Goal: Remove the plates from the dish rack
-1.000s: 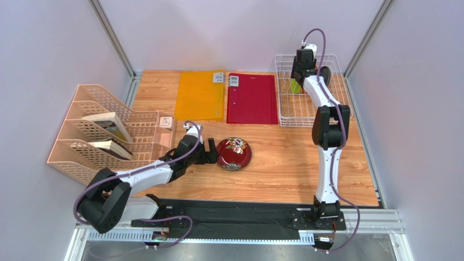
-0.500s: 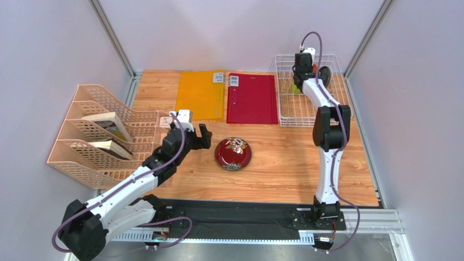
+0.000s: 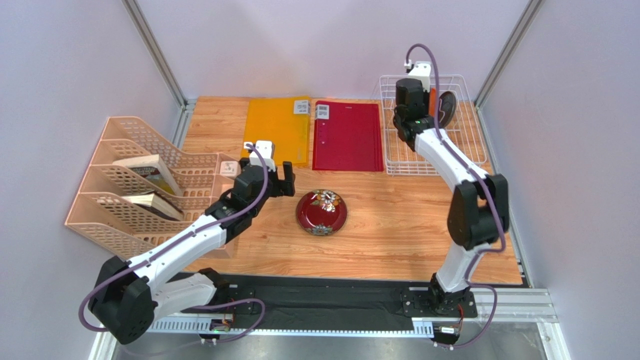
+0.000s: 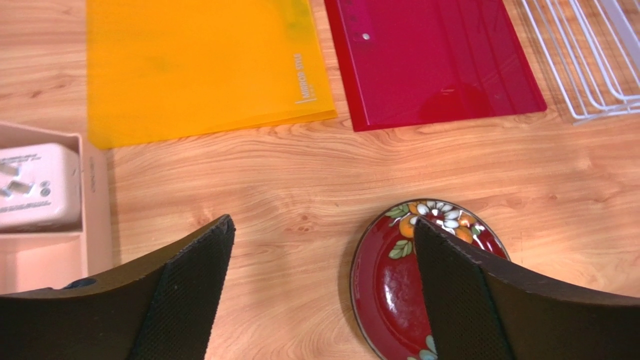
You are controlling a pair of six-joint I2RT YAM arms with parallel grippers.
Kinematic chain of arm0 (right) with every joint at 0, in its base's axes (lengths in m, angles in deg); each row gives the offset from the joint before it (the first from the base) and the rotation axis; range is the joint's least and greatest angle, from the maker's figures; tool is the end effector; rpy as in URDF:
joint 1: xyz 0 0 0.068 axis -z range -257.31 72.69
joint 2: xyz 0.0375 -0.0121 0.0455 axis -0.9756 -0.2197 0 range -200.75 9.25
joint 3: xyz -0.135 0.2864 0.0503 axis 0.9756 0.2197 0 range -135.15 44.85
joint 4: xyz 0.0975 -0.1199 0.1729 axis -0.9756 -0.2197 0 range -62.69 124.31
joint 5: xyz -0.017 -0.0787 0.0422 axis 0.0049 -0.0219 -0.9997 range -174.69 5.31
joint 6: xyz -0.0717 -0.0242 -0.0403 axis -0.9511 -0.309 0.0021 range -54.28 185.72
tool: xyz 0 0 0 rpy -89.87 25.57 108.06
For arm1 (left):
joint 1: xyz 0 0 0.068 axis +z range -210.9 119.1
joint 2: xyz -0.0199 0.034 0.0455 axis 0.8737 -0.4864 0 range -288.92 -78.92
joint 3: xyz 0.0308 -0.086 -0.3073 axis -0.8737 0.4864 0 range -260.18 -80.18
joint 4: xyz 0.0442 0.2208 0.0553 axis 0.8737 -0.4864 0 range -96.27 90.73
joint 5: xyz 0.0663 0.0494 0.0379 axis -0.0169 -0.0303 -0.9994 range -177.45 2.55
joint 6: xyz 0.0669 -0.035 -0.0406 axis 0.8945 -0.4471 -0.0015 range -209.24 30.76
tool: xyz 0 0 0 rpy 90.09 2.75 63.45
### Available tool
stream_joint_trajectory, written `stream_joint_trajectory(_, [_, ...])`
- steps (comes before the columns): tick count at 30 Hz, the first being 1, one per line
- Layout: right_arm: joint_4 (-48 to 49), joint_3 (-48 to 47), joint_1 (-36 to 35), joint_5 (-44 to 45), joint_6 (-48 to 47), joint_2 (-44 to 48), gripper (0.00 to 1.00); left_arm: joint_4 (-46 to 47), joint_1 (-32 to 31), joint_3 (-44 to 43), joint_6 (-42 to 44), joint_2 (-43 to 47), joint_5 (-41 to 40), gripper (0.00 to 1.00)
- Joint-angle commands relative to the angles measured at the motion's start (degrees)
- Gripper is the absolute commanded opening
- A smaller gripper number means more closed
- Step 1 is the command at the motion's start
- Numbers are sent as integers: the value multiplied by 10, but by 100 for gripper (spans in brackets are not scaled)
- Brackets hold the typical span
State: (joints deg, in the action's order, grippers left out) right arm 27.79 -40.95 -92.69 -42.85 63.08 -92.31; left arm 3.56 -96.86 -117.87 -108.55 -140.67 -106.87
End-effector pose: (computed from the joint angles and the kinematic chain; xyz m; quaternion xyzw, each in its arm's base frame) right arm 0.4229 0.0641 0.3708 0.0750 0.7972 -0.2369 0.5501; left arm 0.1980 -0.1125 0.3046 0.0236 0.8186 -0.1350 0.5577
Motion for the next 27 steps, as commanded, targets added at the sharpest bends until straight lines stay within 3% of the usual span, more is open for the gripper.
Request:
stream_joint_trajectory(1, [-15, 85, -12, -104, 104, 140, 0, 18, -2, -60, 1, -48, 35, 90])
stream_joint_trajectory(4, [-29, 161, -13, -207, 158, 212, 0, 62, -2, -64, 26, -79, 74, 84])
stream_joint_trajectory(8, [4, 234, -13, -385, 216, 272, 0, 117, -2, -57, 3, -96, 121, 91])
stream_joint_trajectory(13, [46, 267, -13, -523, 285, 262, 0, 141, -2, -109, -25, -157, 190, 91])
stream_joint_trajectory(20, [161, 310, -15, -644, 347, 234, 0, 212, -2, -149, -84, -235, 271, 91])
stream_joint_trajectory(27, [199, 315, -17, -698, 365, 208, 0, 307, 1, -135, -136, -268, 280, 91])
